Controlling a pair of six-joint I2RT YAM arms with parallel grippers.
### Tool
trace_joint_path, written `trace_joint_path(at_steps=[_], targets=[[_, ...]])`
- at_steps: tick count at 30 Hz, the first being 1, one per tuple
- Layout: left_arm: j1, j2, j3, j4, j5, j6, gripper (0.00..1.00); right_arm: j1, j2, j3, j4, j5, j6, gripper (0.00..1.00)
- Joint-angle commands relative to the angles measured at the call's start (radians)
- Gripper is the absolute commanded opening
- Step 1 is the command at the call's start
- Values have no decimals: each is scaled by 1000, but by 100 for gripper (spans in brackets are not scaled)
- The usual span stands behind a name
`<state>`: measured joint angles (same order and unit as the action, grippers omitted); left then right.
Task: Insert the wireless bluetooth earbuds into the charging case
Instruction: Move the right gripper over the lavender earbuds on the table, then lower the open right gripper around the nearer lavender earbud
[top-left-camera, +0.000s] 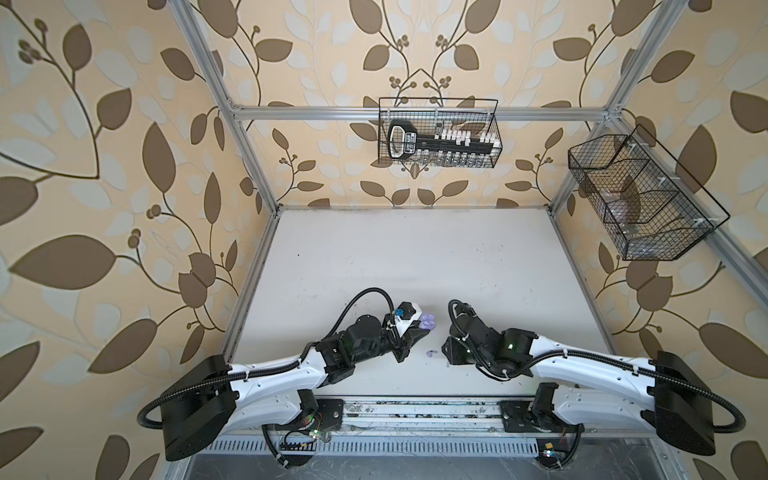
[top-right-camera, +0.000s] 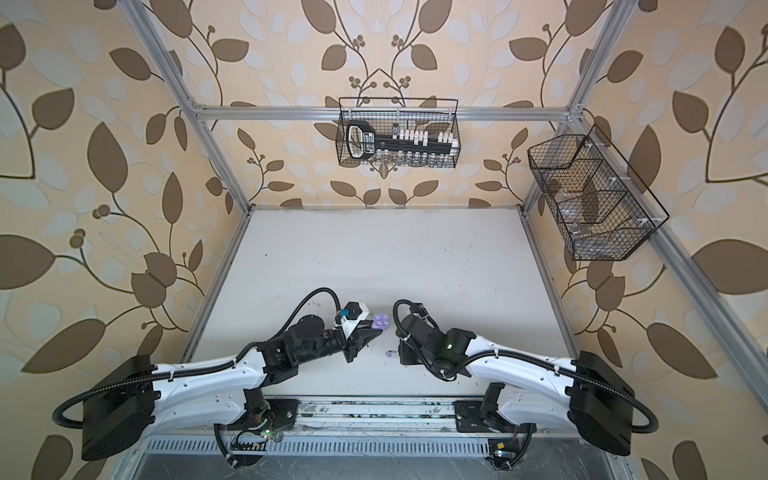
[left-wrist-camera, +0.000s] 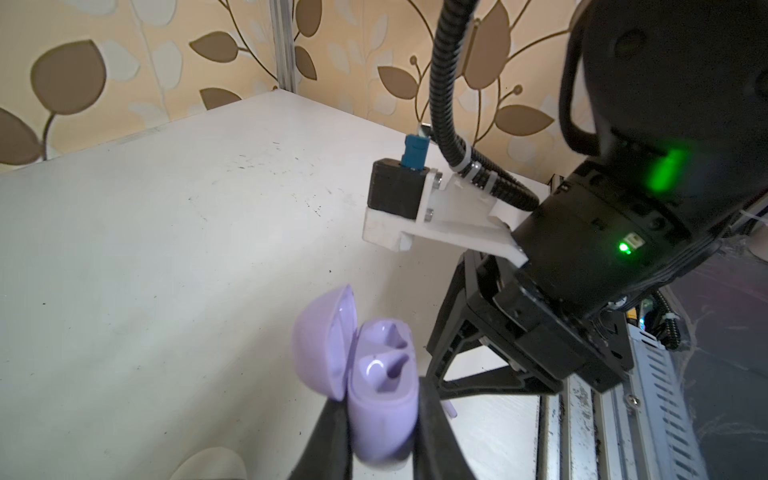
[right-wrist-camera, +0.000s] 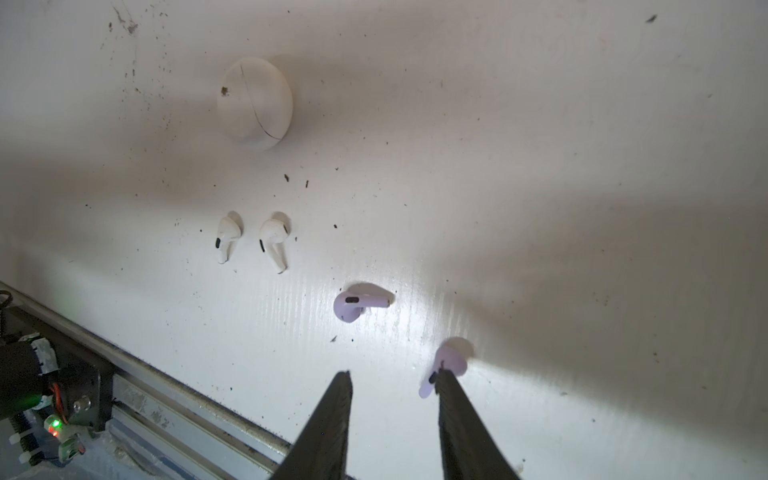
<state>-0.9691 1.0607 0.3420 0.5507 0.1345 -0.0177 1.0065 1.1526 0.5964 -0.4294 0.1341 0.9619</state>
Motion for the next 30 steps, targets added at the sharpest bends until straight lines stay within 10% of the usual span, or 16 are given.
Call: trace_joint_path(at_steps=[1, 30], targets=[[0, -27, -5, 61, -44, -3, 1, 10, 17, -2, -6, 9, 53, 36], [0, -57, -12, 60, -20, -11, 1, 49, -19, 14, -164, 81, 187, 49]])
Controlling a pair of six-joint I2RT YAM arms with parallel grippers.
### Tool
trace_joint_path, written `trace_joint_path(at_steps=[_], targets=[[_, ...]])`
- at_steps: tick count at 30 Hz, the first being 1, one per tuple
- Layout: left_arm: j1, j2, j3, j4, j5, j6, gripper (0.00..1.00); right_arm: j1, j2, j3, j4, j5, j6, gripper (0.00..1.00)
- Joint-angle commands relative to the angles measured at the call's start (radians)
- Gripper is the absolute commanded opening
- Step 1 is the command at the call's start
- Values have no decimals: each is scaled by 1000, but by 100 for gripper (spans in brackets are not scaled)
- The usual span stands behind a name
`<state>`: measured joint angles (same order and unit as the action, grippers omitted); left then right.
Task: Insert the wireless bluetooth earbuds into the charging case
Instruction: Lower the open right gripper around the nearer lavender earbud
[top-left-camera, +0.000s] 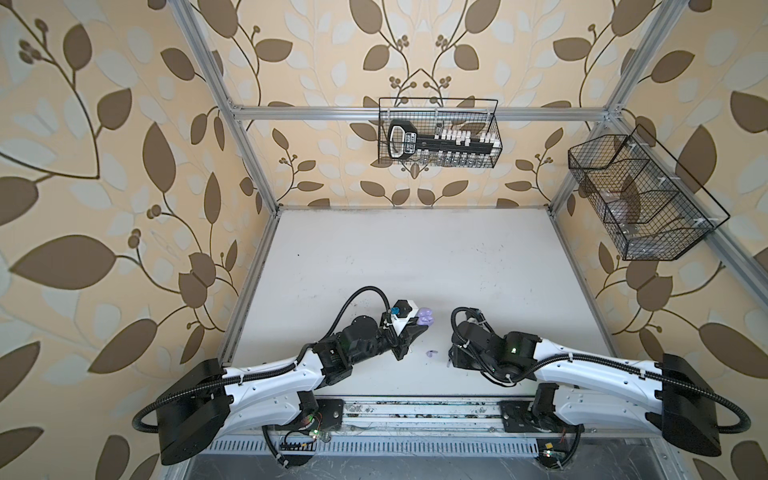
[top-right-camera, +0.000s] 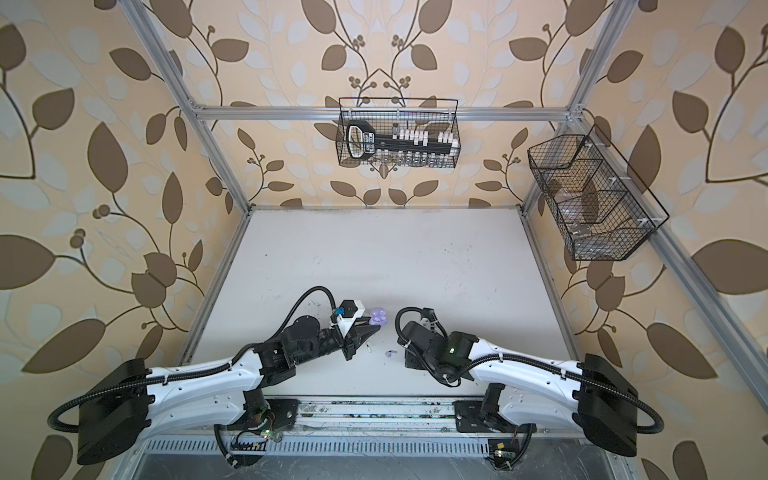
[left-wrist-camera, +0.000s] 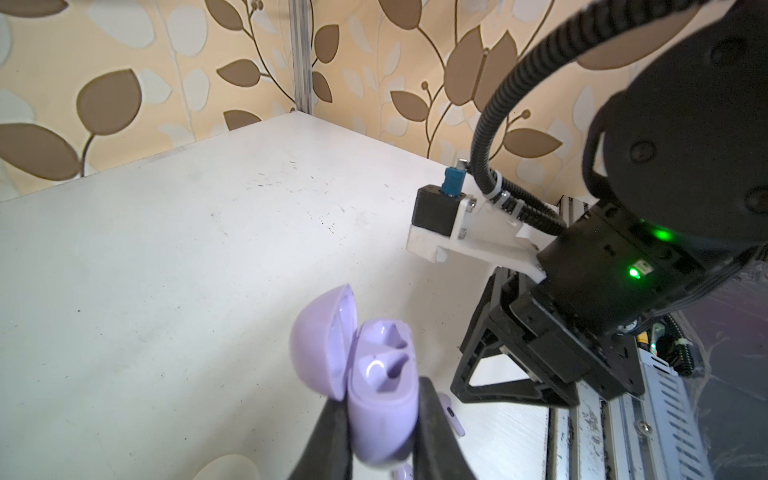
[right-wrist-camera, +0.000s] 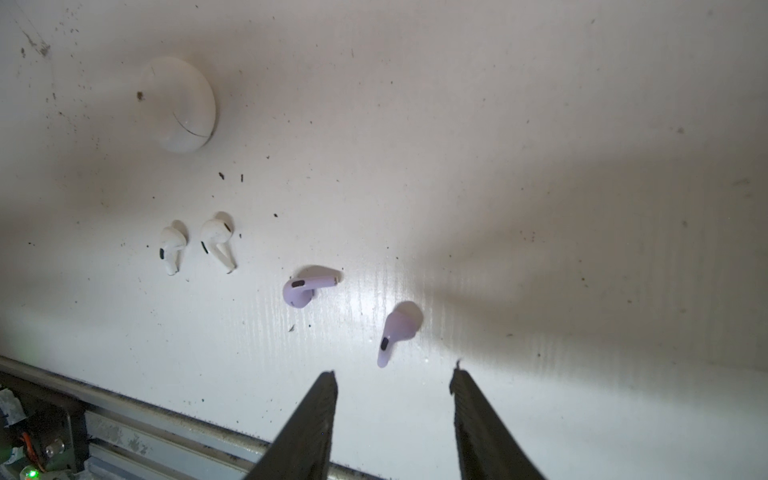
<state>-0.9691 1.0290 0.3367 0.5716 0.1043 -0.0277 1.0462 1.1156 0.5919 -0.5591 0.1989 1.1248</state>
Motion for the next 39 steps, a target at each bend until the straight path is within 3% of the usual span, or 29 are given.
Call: trace_joint_path(at_steps=[1, 20, 30, 39], targets=[[0, -26, -7, 39, 10, -2, 1, 11, 22, 21, -35, 16, 25, 49], [-1, -46, -5, 16, -12, 5, 2, 20, 126, 23, 35, -14, 41, 56], [0, -55, -8, 14, -38, 0, 2, 12, 195, 46, 89, -32, 29, 41], [0, -56, -7, 14, -35, -9, 2, -4, 237, 56, 84, -37, 34, 33]])
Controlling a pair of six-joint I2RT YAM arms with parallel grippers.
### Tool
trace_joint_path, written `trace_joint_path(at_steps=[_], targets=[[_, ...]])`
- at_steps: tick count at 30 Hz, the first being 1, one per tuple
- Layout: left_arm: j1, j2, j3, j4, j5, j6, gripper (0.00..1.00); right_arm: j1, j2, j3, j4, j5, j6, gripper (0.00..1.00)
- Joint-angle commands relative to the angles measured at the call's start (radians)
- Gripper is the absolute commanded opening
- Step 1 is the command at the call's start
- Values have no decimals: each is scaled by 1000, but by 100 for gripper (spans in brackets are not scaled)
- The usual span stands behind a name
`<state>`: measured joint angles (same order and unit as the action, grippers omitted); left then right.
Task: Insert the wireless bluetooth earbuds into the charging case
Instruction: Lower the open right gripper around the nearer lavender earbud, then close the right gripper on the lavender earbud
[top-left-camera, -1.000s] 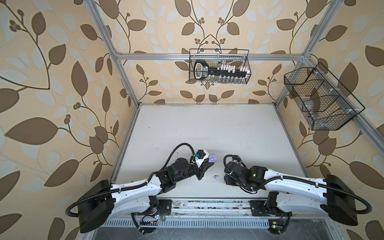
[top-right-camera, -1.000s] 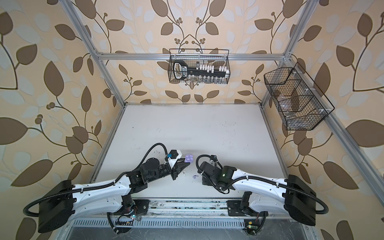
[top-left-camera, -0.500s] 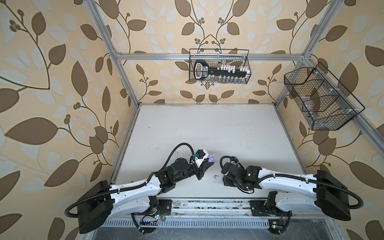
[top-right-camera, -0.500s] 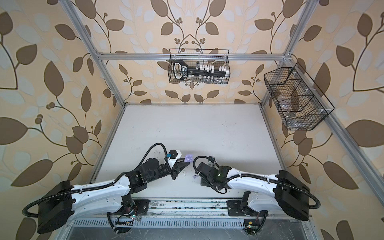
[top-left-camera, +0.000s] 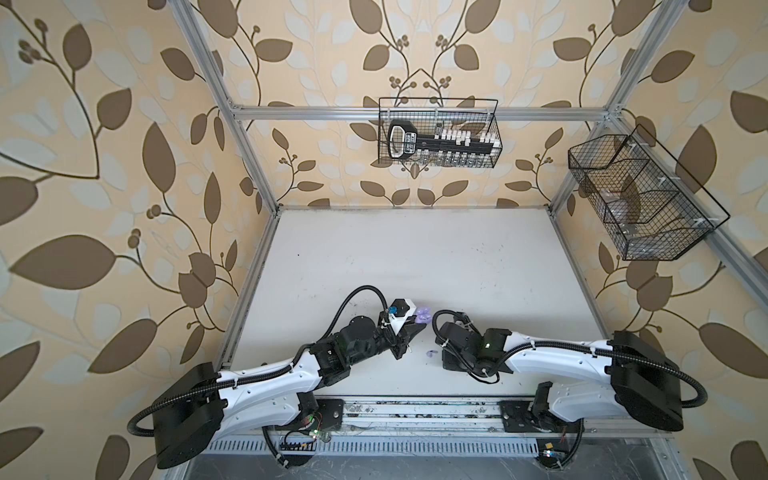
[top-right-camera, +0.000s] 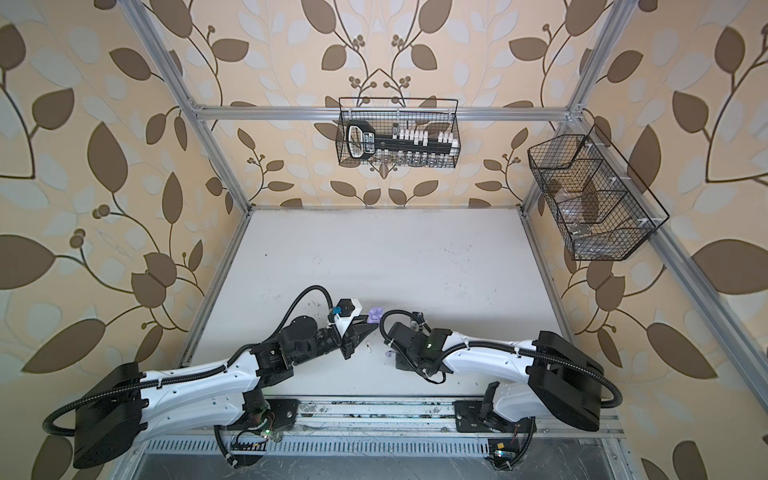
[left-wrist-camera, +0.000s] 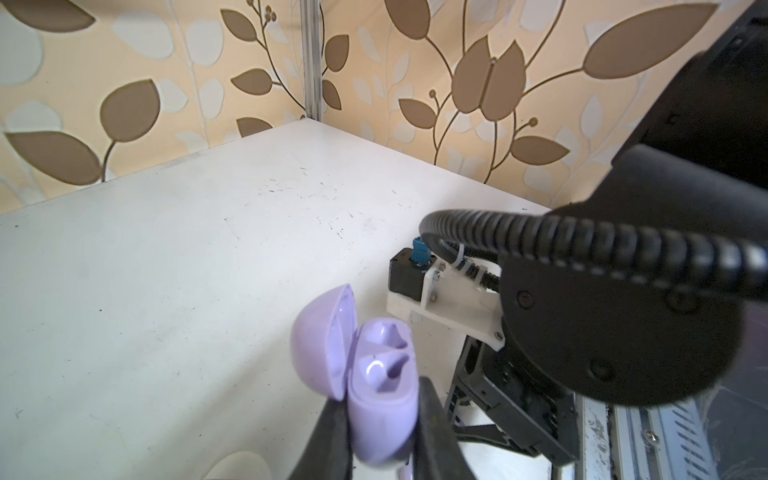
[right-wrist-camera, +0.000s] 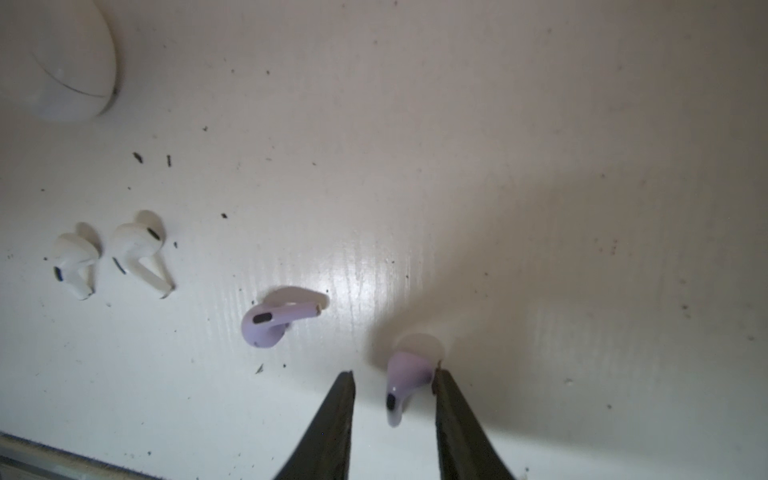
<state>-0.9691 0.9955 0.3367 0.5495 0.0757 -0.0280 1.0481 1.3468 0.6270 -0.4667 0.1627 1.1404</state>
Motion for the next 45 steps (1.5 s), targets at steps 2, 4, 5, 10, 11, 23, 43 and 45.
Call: trace_joint_path(at_steps=[2, 4, 5, 10, 11, 23, 43, 45], targets=[[0, -23, -7, 35, -4, -9, 2, -8, 7, 20, -8, -3, 20, 32], [0, -23, -5, 34, -4, -9, 2, -8, 13, 22, -12, -2, 18, 31], [0, -23, -6, 34, -4, -9, 2, -8, 15, 23, -12, -4, 16, 30], [0, -23, -5, 33, 0, -9, 2, -10, 31, 34, -26, -8, -2, 29], [0, -23, -5, 33, 0, -9, 2, -12, 32, 34, -31, -7, -5, 29], [0, -21, -2, 27, -4, -10, 2, -34, 41, 30, -33, -13, -44, 30], [0, -24, 1, 18, -4, -10, 2, -17, 101, 80, -88, 8, -84, 29], [0, -21, 4, 13, -6, -9, 2, -17, 100, 78, -92, 9, -86, 29]])
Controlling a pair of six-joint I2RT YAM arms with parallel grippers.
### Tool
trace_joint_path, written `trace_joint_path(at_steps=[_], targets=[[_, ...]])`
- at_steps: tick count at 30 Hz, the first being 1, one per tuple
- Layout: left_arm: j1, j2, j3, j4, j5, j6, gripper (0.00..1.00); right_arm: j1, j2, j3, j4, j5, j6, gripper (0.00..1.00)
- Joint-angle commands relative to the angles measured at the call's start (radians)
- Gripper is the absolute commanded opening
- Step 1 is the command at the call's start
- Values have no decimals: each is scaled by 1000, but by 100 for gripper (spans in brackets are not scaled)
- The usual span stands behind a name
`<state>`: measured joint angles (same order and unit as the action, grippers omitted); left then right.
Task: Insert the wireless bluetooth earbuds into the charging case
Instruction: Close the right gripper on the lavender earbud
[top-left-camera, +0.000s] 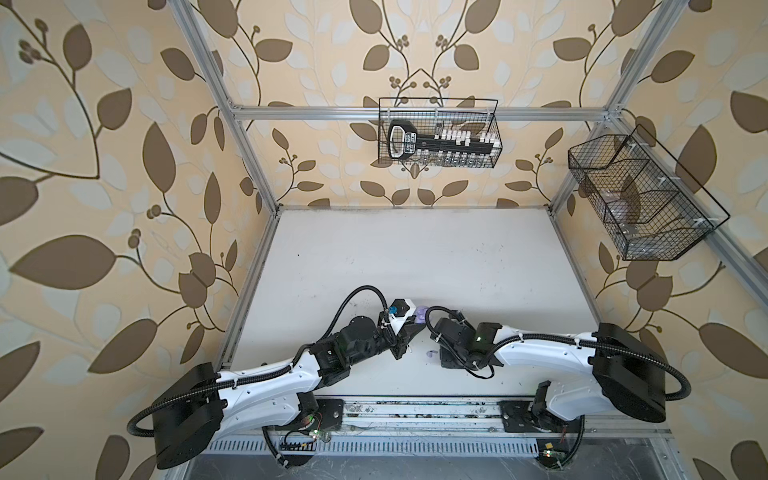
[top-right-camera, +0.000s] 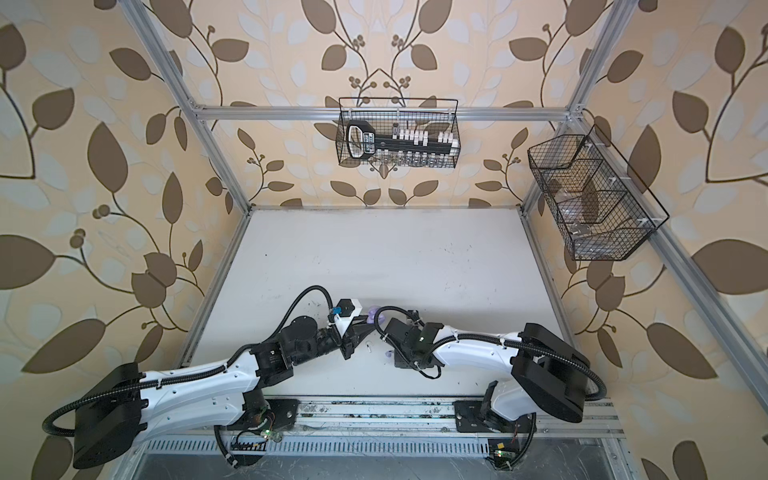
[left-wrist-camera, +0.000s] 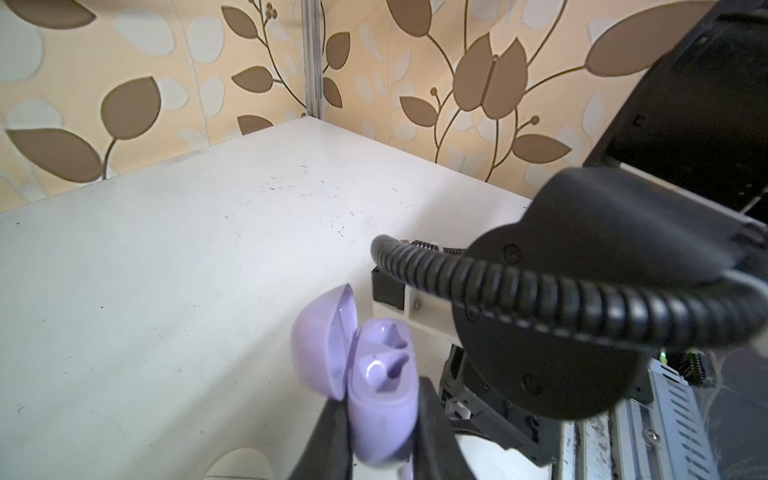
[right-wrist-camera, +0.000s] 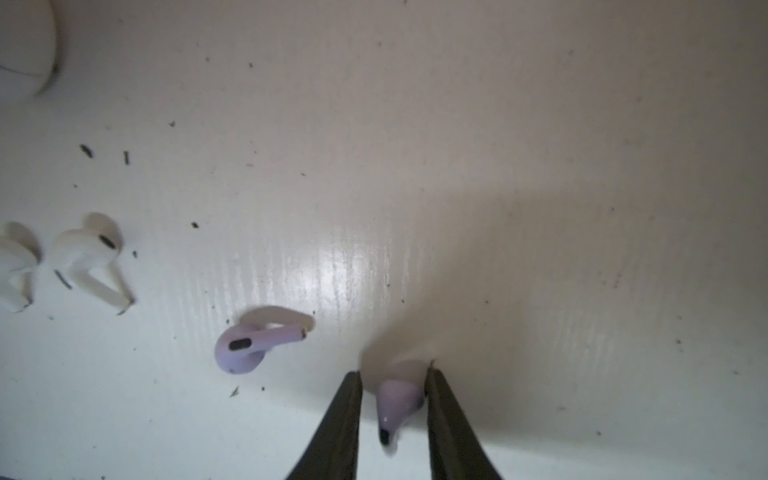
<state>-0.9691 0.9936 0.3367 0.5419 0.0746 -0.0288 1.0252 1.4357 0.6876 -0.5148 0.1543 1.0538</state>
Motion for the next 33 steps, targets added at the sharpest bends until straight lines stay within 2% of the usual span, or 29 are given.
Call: trace_joint_path(at_steps=[1, 33], targets=[[0, -18, 5, 19, -5, -7, 2, 6, 10, 18, -44, 17, 0, 29], [0, -31, 6, 2, -47, -6, 2, 23, 54, 51, -73, 43, -1, 21]])
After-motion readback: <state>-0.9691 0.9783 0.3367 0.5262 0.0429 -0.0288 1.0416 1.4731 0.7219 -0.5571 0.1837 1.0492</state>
